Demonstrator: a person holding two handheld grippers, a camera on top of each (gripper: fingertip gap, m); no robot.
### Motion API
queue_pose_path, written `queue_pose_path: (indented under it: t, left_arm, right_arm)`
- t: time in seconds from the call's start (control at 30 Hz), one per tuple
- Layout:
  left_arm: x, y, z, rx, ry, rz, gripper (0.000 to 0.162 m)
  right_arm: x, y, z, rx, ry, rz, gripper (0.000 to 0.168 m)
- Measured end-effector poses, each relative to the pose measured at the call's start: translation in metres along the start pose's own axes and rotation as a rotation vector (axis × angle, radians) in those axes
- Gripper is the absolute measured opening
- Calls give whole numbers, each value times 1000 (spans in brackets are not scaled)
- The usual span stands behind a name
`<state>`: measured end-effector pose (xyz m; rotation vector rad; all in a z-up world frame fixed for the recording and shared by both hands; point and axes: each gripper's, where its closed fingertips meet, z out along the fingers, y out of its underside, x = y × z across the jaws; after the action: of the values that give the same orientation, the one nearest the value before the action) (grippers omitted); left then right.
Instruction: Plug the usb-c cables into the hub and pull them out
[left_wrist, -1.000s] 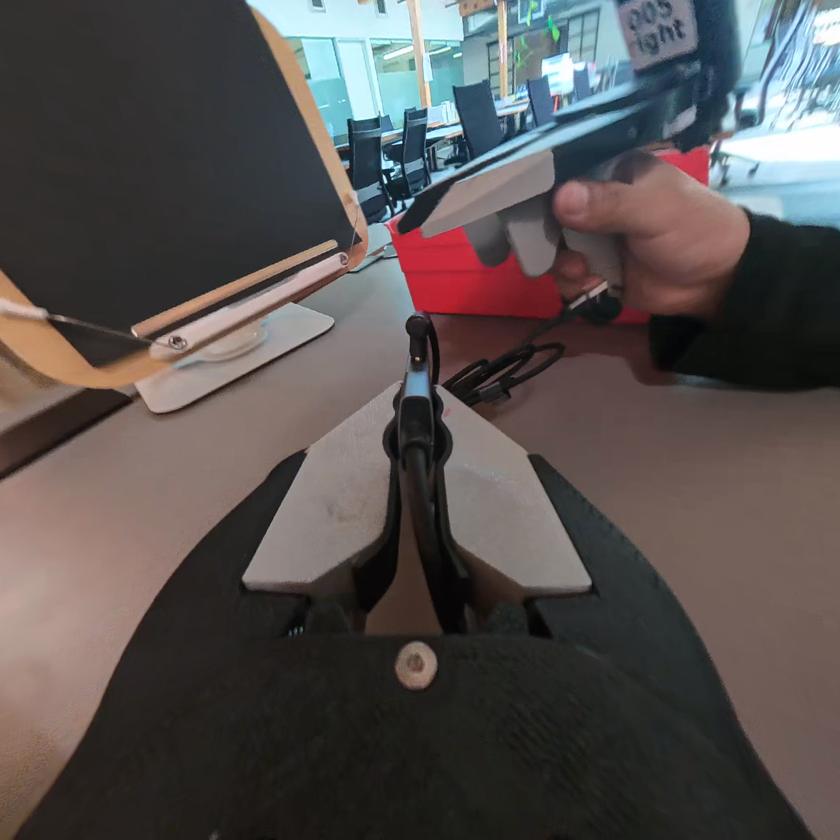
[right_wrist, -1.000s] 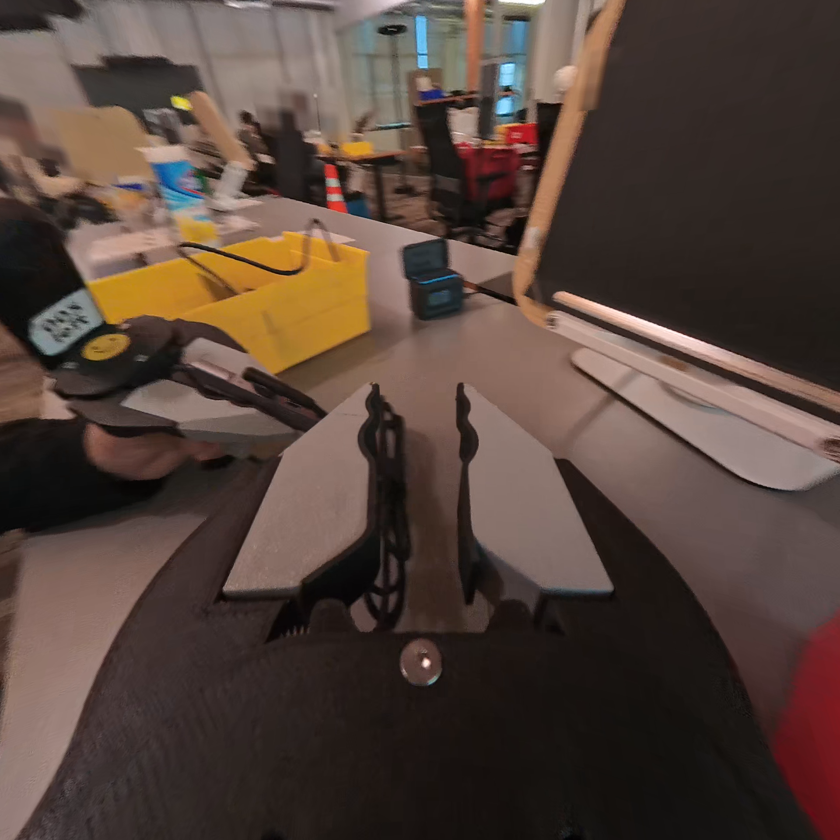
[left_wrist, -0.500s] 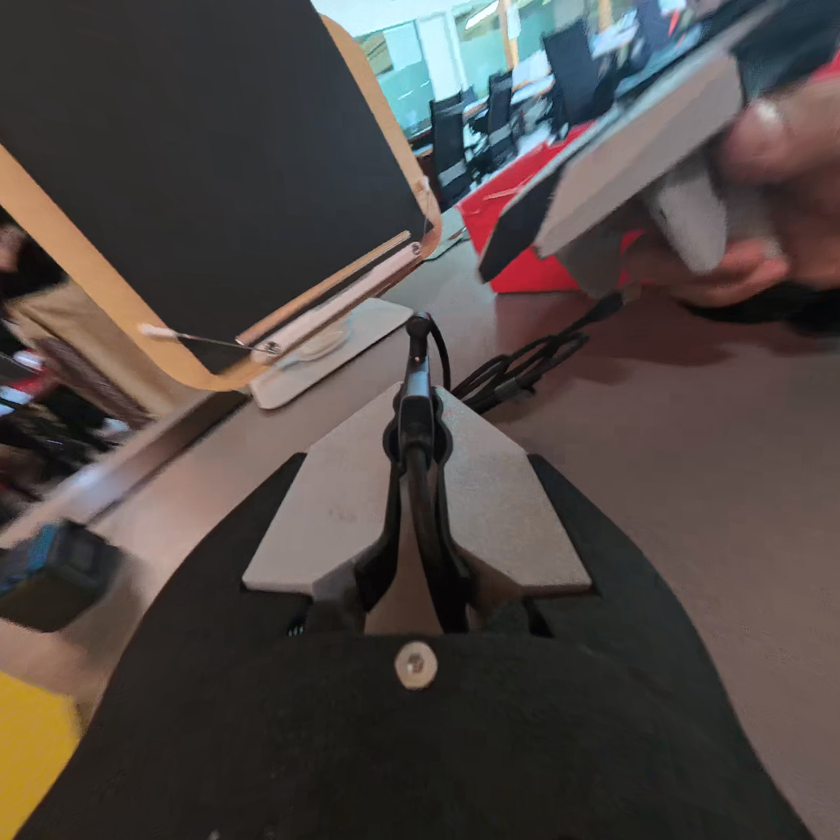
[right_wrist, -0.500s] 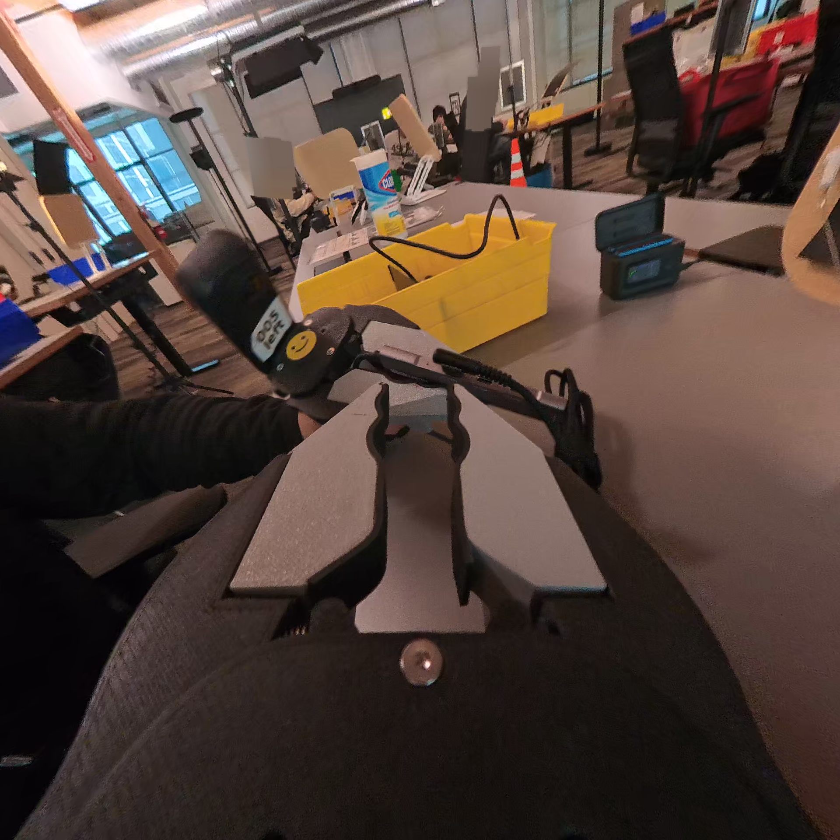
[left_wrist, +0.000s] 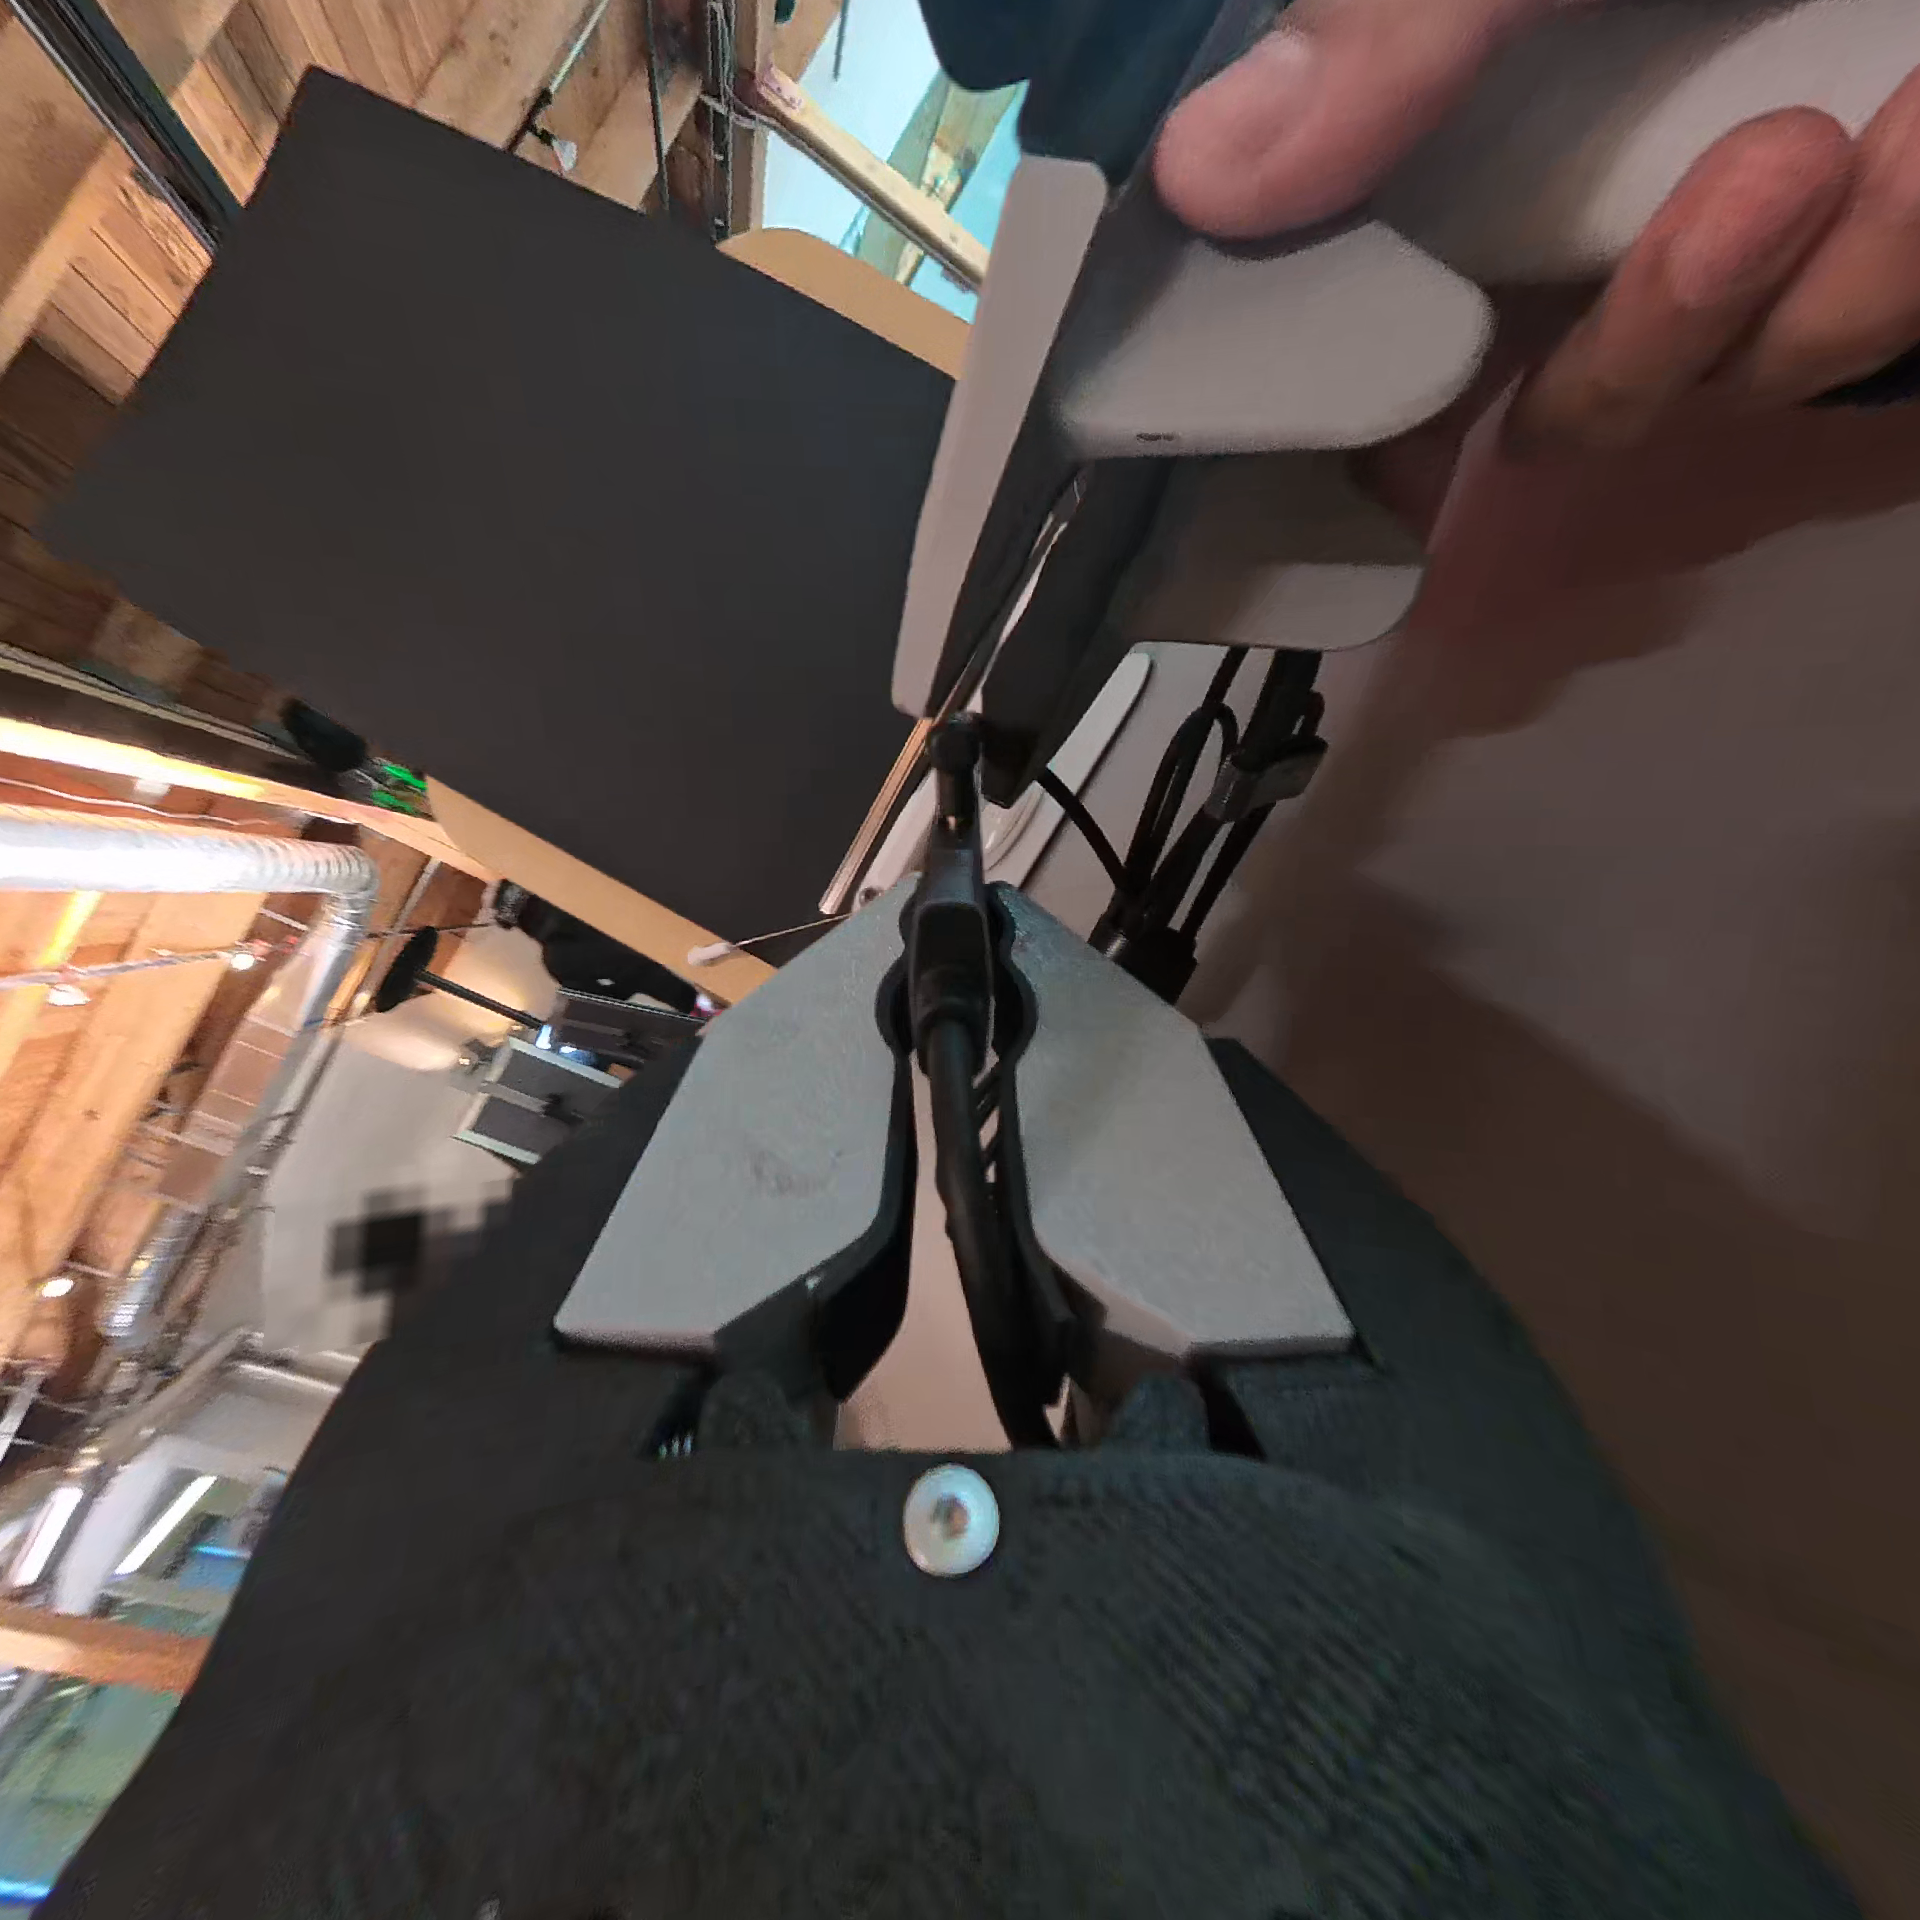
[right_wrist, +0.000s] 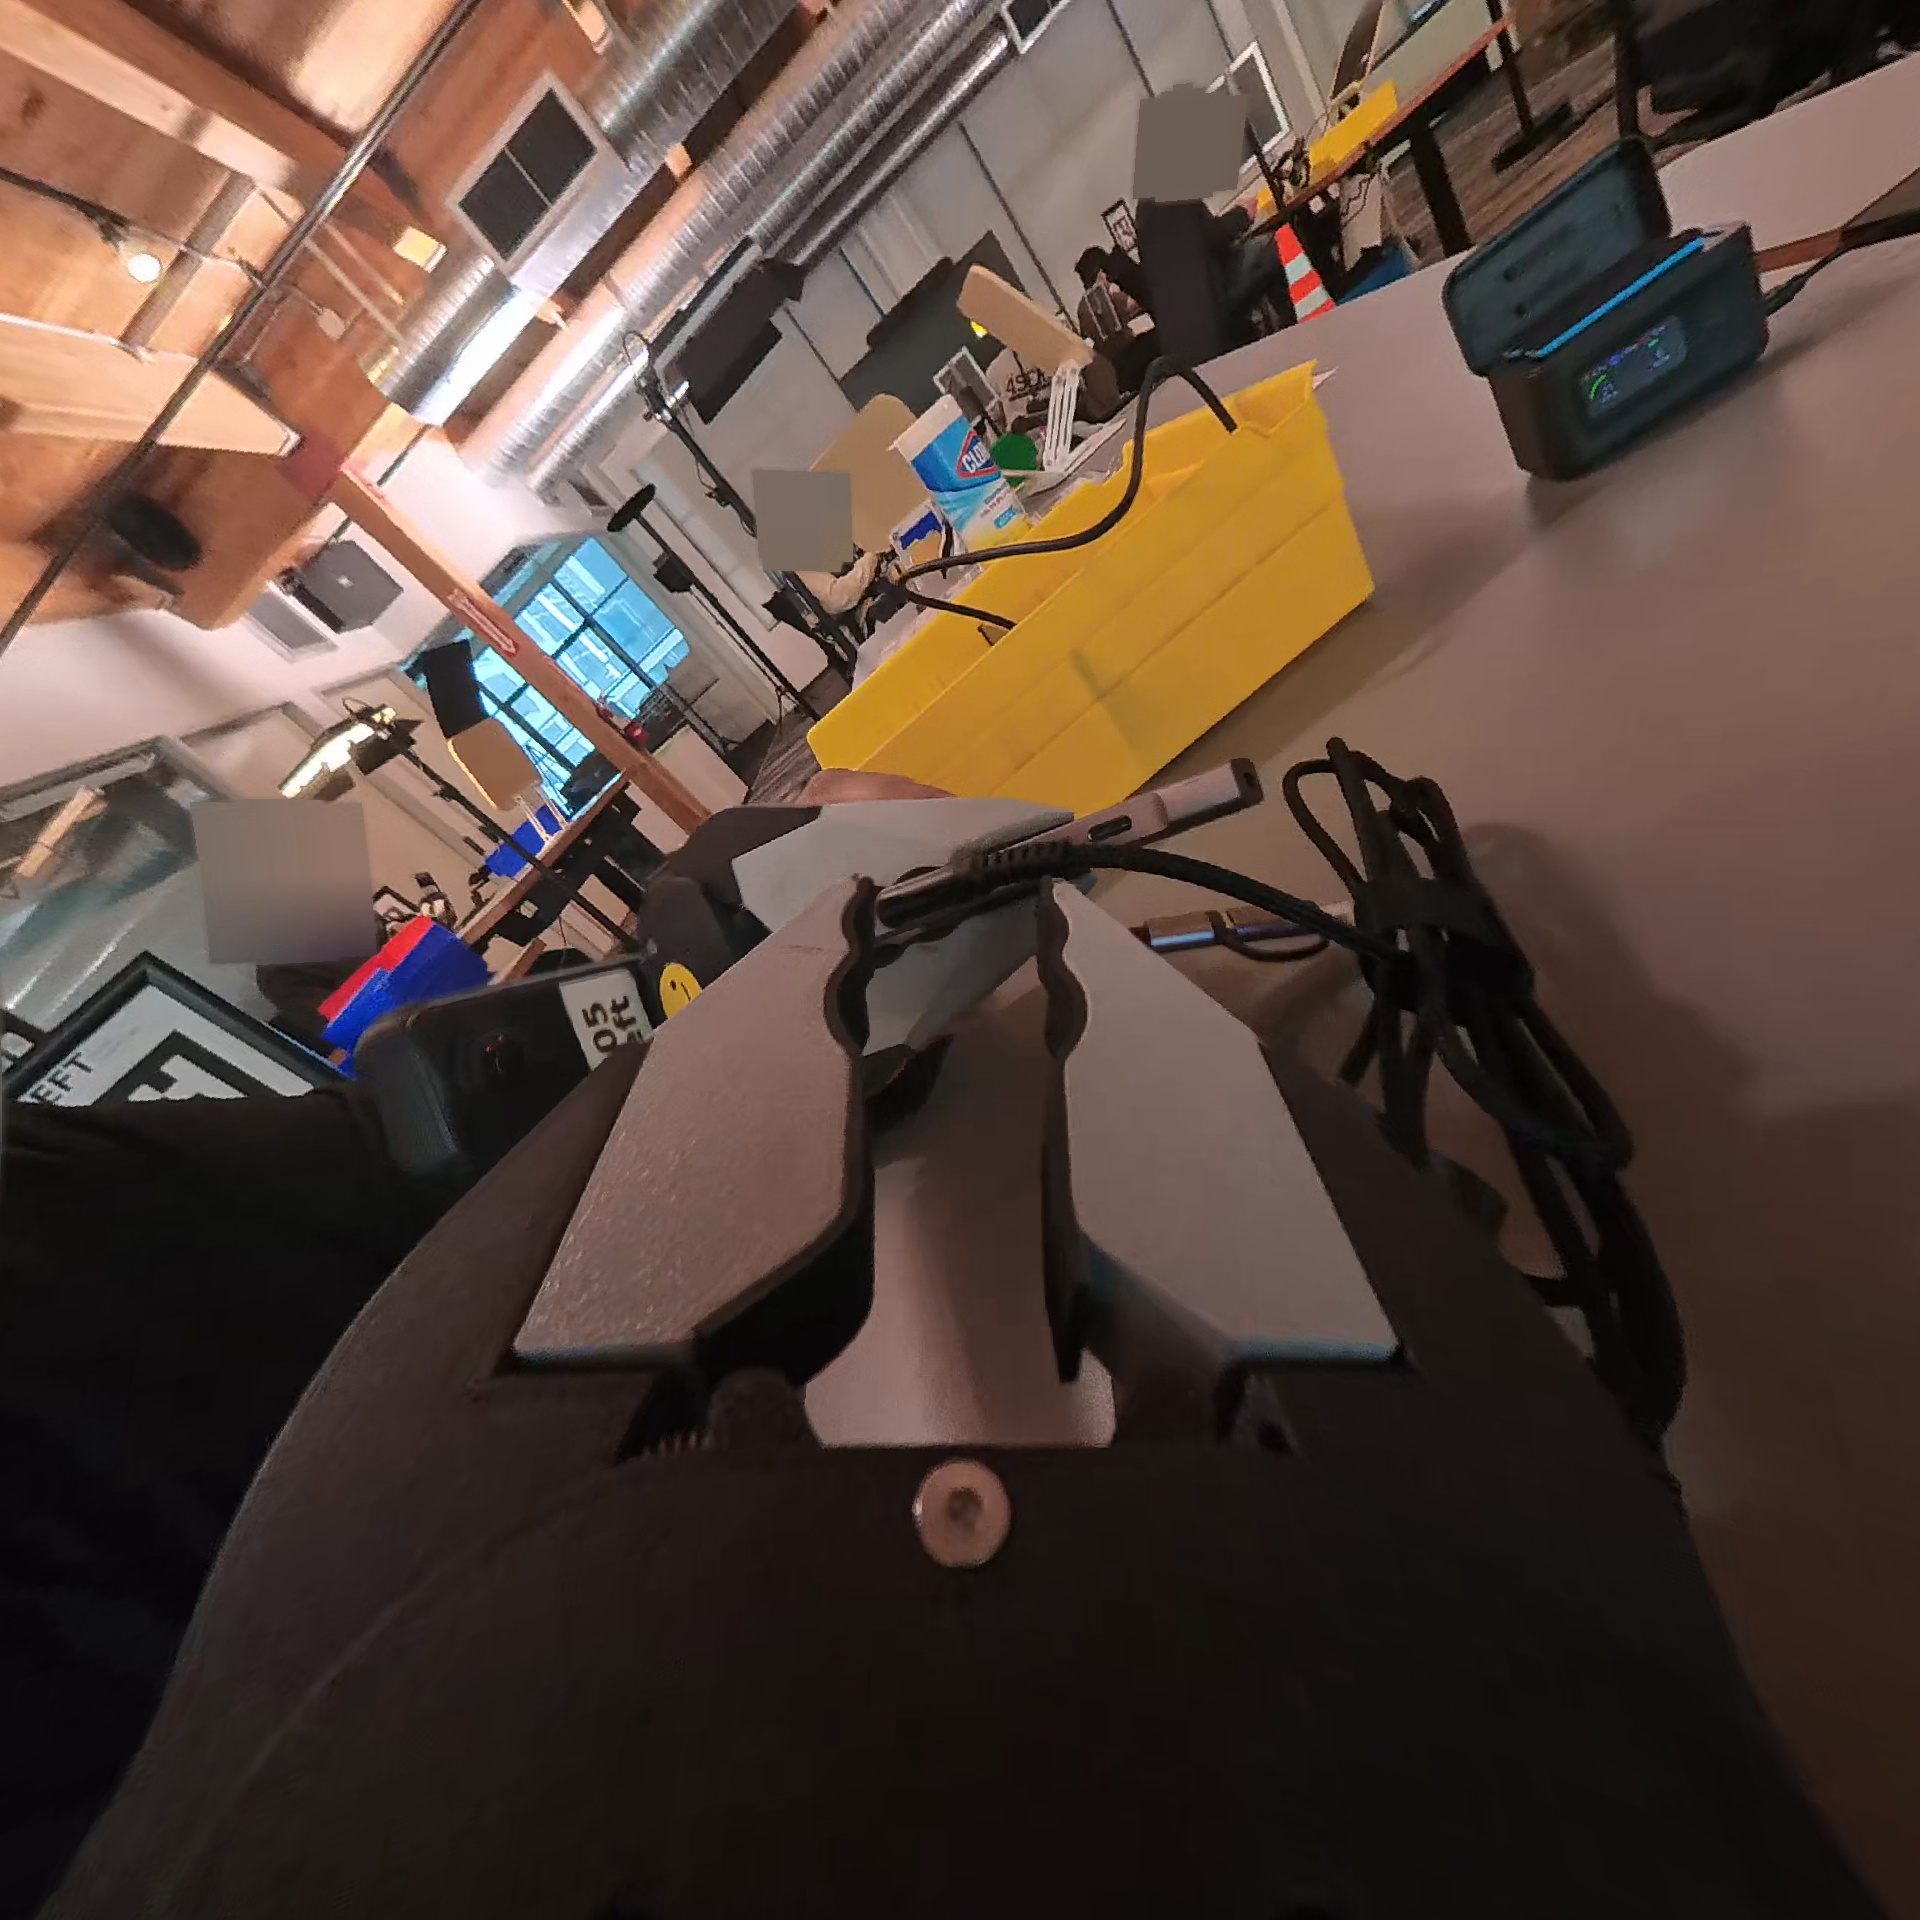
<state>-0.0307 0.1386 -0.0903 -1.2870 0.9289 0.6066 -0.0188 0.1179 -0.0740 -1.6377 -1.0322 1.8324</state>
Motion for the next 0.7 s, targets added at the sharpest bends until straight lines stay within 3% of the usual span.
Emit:
queue_pose_path:
  t: [0.43,0.7]
  left_arm:
    - [17,0,8,-85,-95,417,9]
    - [19,4,8,-102,-66,411,8]
  right_arm:
    - [21,15,2,-42,27,110,16]
    - [25,20,2,-79,80,52,14]
